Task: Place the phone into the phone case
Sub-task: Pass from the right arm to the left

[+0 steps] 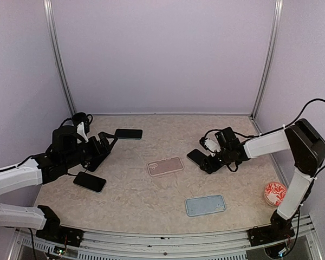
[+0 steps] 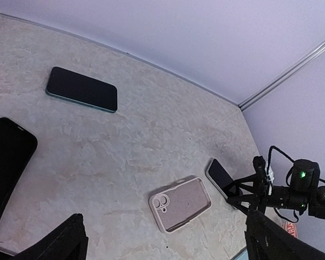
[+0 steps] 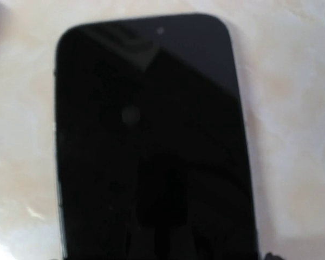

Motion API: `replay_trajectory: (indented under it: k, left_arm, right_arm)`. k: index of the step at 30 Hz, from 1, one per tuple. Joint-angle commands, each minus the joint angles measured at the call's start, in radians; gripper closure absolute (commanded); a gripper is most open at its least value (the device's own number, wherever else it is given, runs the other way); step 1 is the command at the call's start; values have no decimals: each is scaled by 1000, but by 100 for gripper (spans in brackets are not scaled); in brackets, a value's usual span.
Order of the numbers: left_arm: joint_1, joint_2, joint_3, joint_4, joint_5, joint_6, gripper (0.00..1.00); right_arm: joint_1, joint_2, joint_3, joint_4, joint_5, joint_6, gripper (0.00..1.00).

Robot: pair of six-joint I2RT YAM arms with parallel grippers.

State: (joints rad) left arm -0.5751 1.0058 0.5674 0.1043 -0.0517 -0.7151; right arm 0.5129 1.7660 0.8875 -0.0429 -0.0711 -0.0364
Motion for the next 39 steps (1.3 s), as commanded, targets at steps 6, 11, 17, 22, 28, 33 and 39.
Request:
replay_trajectory:
  k: [6,11,17,22,28,33,39]
  left_arm:
    - [-37,107,48,52,45,6,1]
    - [-45,167,42,133,120,-2,1]
    - [-58,283,74,229,214,-8,1]
    - [-66,396,118,319,317,-9,1]
    - [-72,524,169,432,445,-27,2]
    - [-87,613,226,455,535,-24,2]
    - [-89,682,272,475,592,-45,4]
  right_arm:
    - [28,-117,-12,118,16,6,43]
    - [42,-148,-24,152,-7,3,45]
    - [90,-200,-49,212,-24,-8,45]
    - [149,-220,-61,251,-22,-13,45]
    - [228,-233,-77,304,2,-14,45]
    - [282,-234,-75,324,20,-30,45]
    - [323,-244,-89,358,31,-46,45]
